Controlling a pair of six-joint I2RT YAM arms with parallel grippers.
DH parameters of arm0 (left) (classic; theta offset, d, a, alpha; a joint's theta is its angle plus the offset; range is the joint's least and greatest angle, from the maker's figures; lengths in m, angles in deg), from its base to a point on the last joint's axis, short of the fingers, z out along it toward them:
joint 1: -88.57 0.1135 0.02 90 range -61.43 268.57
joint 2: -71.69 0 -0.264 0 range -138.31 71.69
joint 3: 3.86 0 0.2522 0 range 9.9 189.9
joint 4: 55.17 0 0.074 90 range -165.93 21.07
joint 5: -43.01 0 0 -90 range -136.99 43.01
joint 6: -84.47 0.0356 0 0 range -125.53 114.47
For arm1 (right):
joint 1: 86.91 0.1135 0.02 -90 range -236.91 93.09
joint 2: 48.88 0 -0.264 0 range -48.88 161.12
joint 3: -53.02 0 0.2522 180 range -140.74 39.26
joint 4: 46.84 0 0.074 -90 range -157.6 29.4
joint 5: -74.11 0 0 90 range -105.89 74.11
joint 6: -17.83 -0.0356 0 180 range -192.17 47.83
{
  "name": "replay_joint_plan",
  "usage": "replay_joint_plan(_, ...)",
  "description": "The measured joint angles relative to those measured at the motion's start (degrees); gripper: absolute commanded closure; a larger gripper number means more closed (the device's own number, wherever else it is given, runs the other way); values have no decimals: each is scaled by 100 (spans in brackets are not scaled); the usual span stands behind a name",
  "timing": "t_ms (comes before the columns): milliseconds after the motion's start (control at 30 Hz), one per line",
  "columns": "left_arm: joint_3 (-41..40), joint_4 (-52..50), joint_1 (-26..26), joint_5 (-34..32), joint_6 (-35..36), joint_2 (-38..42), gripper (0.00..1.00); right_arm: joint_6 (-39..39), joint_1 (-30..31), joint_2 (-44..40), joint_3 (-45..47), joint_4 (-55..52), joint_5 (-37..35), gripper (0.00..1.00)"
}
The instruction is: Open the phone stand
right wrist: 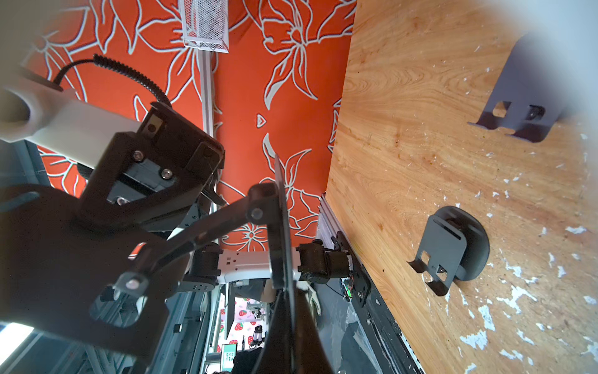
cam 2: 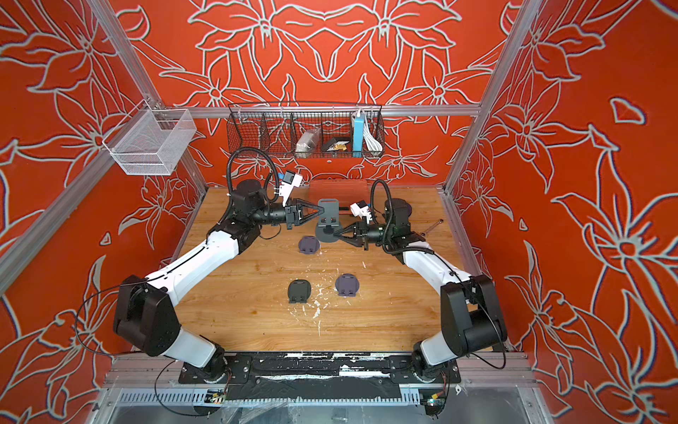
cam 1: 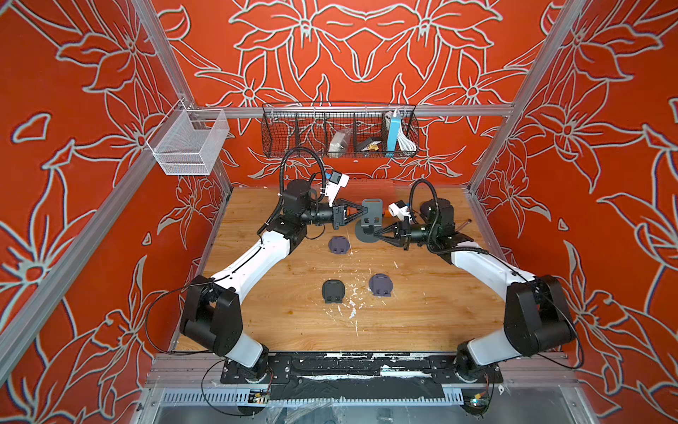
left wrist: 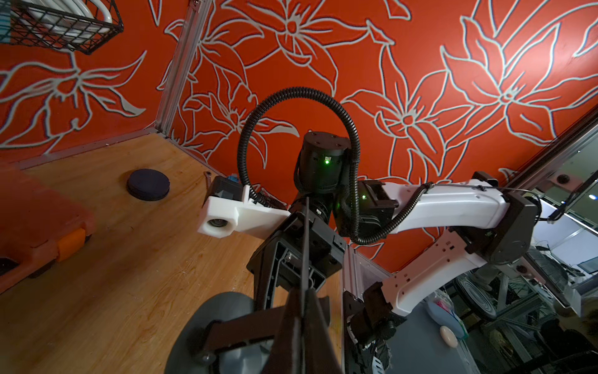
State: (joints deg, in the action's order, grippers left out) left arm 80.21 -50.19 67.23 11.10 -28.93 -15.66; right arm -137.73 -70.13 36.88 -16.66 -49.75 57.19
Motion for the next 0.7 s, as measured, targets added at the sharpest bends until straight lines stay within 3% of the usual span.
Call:
replay_joint_plan(67,-9,24,2,0,2,-4,100,122,-52,0,-140,-315,-9,98)
replay_joint_plan(133,-7,151,2,22,-59,-35,100,262,-131,-22,-295,-634,-83,78)
replay_joint_plan(233,-7,289,-44,175,-153,-114,100,415,-323,-70,-402,-962,-452,64)
replay_joint_plan(467,136,354,-101,308,-225,-573,100,776,-955,-566,-376,-1694,-1115,64)
replay_joint_plan(700,1209,407,-157,507,-278,-1832,100,1429,-1633,-1545,-13,-2732,-2006,68)
